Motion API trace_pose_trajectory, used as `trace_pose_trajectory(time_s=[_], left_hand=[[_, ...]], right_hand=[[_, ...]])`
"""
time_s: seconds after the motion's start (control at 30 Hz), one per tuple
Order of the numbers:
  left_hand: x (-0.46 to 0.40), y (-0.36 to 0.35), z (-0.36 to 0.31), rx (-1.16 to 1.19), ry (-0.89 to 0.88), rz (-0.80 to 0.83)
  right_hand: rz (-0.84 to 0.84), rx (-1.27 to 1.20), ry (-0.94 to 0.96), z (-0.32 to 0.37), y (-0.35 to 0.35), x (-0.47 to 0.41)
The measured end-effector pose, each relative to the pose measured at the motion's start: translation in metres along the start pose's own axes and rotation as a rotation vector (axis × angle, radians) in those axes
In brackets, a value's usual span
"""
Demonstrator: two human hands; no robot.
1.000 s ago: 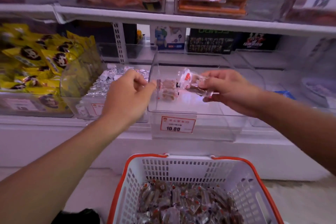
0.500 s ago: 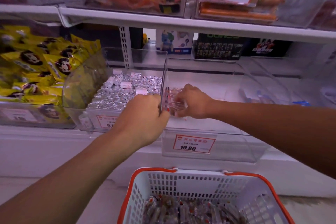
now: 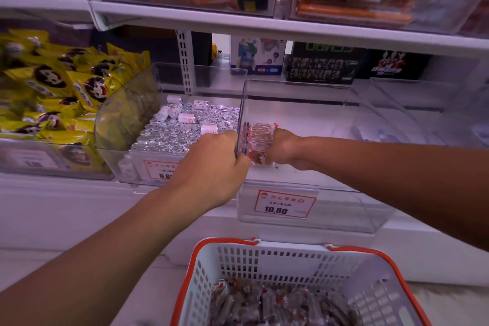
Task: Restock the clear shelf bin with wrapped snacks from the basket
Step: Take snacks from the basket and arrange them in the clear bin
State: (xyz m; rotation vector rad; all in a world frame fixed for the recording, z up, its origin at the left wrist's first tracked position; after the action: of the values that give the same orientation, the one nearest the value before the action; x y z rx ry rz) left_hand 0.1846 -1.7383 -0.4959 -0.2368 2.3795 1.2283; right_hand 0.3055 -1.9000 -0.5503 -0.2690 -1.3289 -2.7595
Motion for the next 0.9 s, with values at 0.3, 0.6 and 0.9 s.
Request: trace_pose_trajectory(time_s=[0.3, 0.6, 0.9], left_hand=[[0.005, 0.008, -0.003, 0.002, 0.021, -0.115], [0.049, 0.006, 0.01, 0.268, 0.218, 0.749], [0.237, -0.176, 0.08, -0.375, 0.265, 1.269]], right_hand=[[-0.05, 0.04, 0.011, 0.011, 0.039, 0.021], [-0.853, 0.014, 1.321, -0.047, 0.014, 0.196], [0.6, 0.557, 0.117, -0.278, -0.183, 0.222]])
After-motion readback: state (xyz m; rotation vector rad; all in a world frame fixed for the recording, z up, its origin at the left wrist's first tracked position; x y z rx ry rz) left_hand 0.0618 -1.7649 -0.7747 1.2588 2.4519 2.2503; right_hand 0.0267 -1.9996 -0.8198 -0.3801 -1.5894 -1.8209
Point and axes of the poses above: each hand's wrist, its own x-axis away from the middle knuckle, its own y-axis out of the back of the hand, z = x × y, the point moved 2 cm from there along -x, towards the middle knuckle, and after that the axes turned 10 degrees about -z, right-handed, at the moved point
